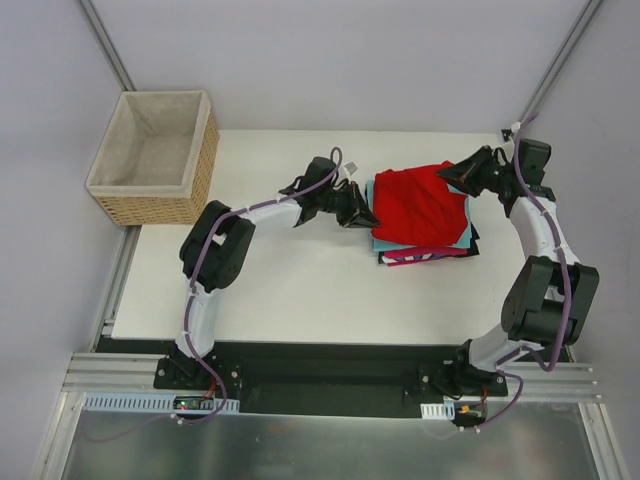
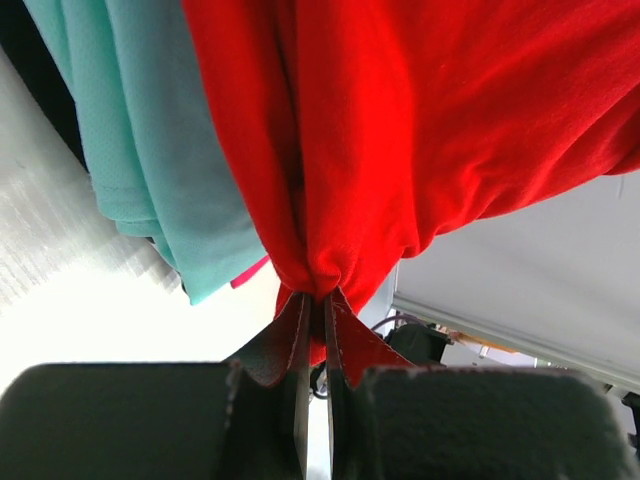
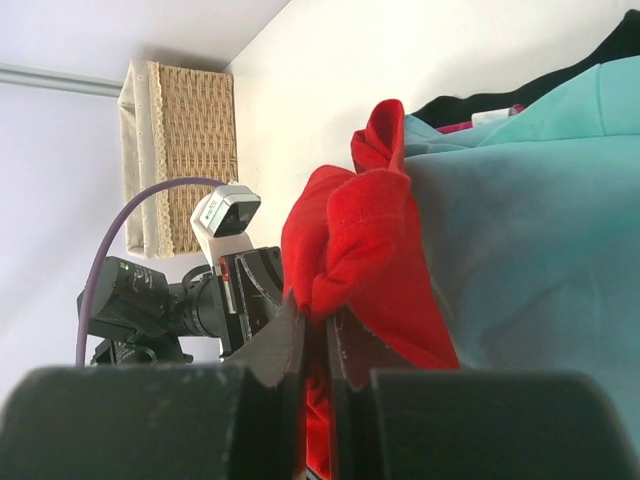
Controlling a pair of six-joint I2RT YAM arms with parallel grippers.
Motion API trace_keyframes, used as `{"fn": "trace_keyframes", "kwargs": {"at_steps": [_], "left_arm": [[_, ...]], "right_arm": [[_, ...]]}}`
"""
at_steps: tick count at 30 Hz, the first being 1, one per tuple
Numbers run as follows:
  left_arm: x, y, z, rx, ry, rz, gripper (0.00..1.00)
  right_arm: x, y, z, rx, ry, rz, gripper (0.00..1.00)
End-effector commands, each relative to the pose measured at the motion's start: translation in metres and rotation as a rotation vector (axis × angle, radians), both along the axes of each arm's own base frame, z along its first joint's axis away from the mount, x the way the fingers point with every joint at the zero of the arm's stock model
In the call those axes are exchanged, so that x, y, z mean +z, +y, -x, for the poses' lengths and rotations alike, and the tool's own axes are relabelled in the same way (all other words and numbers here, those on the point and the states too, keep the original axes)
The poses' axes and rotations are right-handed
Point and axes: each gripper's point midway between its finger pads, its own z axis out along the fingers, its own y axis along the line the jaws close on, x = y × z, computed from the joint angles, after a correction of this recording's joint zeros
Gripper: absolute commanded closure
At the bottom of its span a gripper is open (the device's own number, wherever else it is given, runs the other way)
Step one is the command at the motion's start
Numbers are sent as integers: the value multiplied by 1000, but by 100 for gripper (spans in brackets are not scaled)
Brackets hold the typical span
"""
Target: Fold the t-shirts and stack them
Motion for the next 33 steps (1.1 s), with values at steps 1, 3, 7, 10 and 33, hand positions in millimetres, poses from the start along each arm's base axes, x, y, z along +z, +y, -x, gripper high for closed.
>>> {"fn": "trace_keyframes", "kwargs": {"at_steps": [1,3,7,10,33], "left_arm": [[7,-8,2,-42,-16,24,100],[4,-9,2,-42,-12,21,100],[0,-10,0,-41,-7,19,100],[-3,-12,-2,-40,-2,16,100],[-16,-17,-9,-55,11,6,91]], "right_arm": [[7,-7,-12,-7,-58,-20,99],[0,-9,-19,-12,-48,-27,99],[-5,-16,-35,-21,-50,-47,99],[-12,-20,-45,-26,-35,-56,99],[-103,-86,-61,-264,151,71,87]]}}
